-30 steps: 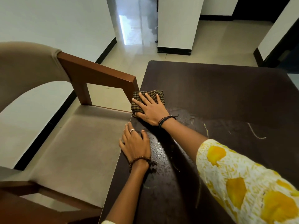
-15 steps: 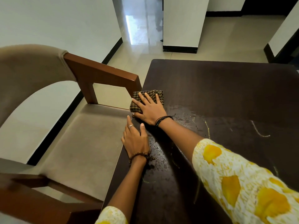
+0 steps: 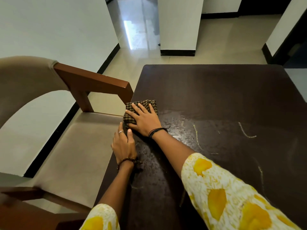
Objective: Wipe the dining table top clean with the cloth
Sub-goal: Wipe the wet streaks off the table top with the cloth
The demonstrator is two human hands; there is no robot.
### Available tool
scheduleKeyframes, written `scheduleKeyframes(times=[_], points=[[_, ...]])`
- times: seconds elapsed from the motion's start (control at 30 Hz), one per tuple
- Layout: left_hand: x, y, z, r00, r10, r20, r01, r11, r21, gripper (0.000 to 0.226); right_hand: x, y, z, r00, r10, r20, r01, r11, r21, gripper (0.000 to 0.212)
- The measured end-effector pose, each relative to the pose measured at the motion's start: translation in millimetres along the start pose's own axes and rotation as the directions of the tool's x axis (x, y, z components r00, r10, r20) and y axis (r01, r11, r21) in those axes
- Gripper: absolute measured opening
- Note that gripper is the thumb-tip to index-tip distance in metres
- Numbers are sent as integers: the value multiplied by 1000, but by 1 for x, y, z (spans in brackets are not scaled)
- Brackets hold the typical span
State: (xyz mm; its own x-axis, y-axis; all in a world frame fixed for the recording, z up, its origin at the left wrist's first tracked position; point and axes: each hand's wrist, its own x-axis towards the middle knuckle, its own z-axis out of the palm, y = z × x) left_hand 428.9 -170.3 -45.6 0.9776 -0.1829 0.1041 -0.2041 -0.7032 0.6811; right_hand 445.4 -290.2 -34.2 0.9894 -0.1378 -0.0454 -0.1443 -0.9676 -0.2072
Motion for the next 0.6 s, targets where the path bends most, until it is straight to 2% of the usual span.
scheduleKeyframes(times=[0.1,0.2,0.37,0.47,0.6], points=[[1,-2,2,1000,7,17,-7,999,46,46,-11,30,-9,997,76,-10,-76,997,1,60],[2,-4,4,1000,16,15,-17,997,70,45,-41,80,-18,981,192,-38,-192,981,19,59],[2,-5,4,1000,21,22,-22,999,40,46,-107,154,-36,883,467,-45,-467,884,19,59],[2,-4,3,1000,22,22,-23,999,41,47,-113,144,-35,846,529,-64,-528,848,33,57],[1,-2,1,999,22,41,-24,998,62,50,-88,93,-21,898,433,-73,-433,901,15,58]])
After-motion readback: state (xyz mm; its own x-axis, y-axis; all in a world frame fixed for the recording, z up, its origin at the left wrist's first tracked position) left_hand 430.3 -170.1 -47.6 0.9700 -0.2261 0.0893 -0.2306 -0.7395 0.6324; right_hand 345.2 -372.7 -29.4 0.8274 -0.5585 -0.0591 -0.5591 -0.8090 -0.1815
